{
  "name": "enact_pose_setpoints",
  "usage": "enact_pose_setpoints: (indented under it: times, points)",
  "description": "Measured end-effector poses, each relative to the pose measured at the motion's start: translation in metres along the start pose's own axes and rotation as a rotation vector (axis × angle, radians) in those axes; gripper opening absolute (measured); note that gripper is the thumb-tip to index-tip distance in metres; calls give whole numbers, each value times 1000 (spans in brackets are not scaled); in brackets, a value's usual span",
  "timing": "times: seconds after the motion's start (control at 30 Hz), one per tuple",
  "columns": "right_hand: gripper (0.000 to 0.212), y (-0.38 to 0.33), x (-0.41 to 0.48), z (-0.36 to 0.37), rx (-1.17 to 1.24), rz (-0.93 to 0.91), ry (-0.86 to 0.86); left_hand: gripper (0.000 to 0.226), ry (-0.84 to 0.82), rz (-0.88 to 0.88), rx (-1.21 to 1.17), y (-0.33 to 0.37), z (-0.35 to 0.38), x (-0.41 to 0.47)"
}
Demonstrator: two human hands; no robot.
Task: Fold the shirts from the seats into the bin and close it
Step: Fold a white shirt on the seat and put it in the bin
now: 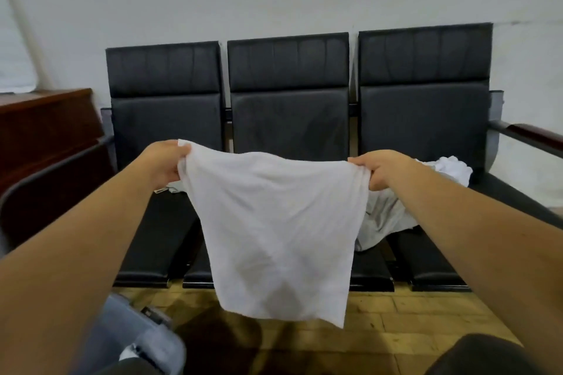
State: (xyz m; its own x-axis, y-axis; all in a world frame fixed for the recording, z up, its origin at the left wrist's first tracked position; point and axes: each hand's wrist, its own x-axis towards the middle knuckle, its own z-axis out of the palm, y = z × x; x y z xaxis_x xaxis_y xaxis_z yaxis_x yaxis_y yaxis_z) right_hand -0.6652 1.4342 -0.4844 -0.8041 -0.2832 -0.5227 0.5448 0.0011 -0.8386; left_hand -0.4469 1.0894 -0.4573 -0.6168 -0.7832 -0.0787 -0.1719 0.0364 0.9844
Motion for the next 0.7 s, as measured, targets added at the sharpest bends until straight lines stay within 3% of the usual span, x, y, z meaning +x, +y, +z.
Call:
enact_pose_setpoints:
  times: [0.13,0.23,0.33,0.4,0.47,0.53,0.7]
  points:
    - [29,-21,-15,2,25,-71,-111,24,51,-54,-83,12,-6,-5]
    - [26,-31,-27,3,52,-230,-195,31,-64,-79,-198,21,-9,-11]
    - [24,-35,-22,1,-229,-439,-75,40,-67,-36,-201,27,-14,-12]
    - [20,-35,-18,-3,-515,-567,71,25,0,56,-9,26,-15,-13]
    - [15,-35,-13,-6,-628,-606,105,11,47,177,328,23,-15,-15]
    - [3,-36,-6,-8,-605,-596,126,5,52,227,442,19,-13,-11]
    - [25,-38,26,-5,-352,-490,101,4,90,171,216,8,-3,13]
